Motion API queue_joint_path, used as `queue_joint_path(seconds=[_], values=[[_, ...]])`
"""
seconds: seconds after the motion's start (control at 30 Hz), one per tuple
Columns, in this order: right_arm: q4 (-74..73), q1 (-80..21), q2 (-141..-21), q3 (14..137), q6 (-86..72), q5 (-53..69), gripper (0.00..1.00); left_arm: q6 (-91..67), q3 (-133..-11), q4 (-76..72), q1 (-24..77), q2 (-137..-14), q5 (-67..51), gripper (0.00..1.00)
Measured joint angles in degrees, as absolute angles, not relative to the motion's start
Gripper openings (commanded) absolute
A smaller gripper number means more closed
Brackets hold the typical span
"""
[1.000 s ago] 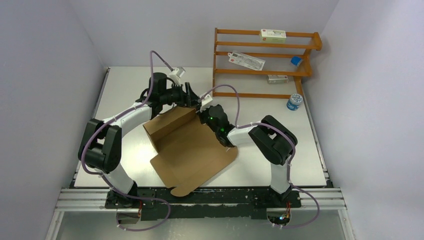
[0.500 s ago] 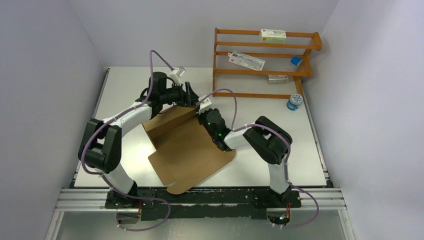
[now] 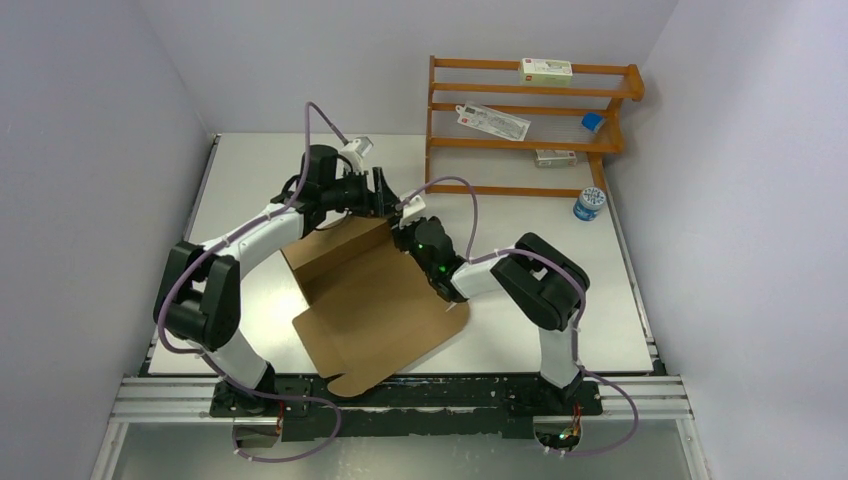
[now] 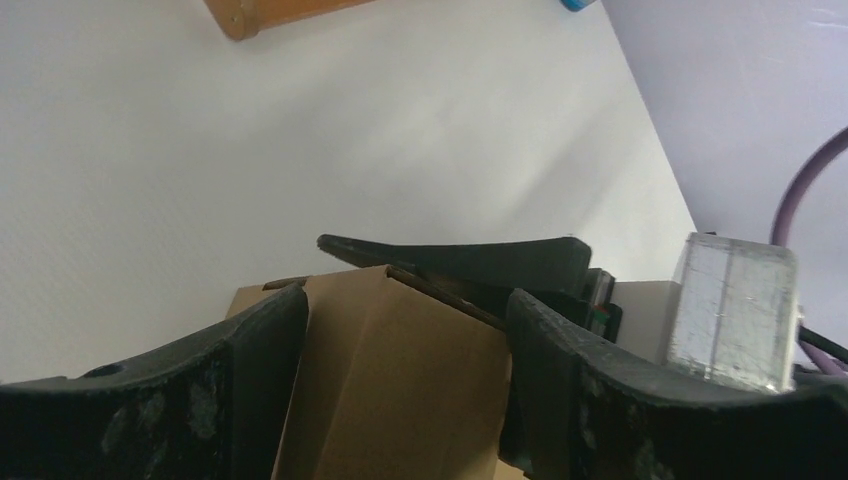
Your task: Fold the paper box
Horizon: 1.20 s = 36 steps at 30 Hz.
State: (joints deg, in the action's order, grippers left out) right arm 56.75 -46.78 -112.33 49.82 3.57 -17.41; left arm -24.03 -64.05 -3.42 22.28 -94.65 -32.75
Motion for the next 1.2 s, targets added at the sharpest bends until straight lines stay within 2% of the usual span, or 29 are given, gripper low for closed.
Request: queue_joint_path(seconds=[0.5, 0.6, 0.83, 1.07, 1.13, 1.2], values=[[48.34, -46.87, -103.68, 46.68, 1.63, -10.74, 0.65, -17.56, -69.76, 15.88, 24.21, -87.39, -17.80, 0.81], [46.37, -46.83, -101.19, 45.41, 1.19, -8.34, 0.68, -15.40, -71.75, 19.64, 24.18, -85.30, -15.22, 0.81], [45.69, -46.68, -98.56, 44.75, 1.74, -7.18, 0.62, -11.90, -73.80, 23.90, 24.21, -80.40, -13.50, 0.84], [47.46, -43.46, -102.91, 44.80, 4.78, -1.61, 0.46, -11.51, -73.71, 24.03, 23.97, -82.85, -15.94, 0.83], [47.13, -41.67, -103.11, 44.80, 5.39, 1.96, 0.38, -11.79, -73.52, 23.81, 23.77, -83.96, -17.26, 0.82], [47.03, -40.05, -103.11, 44.97, 5.87, 5.37, 0.36, -12.08, -73.43, 23.68, 23.73, -85.01, -18.46, 0.81]])
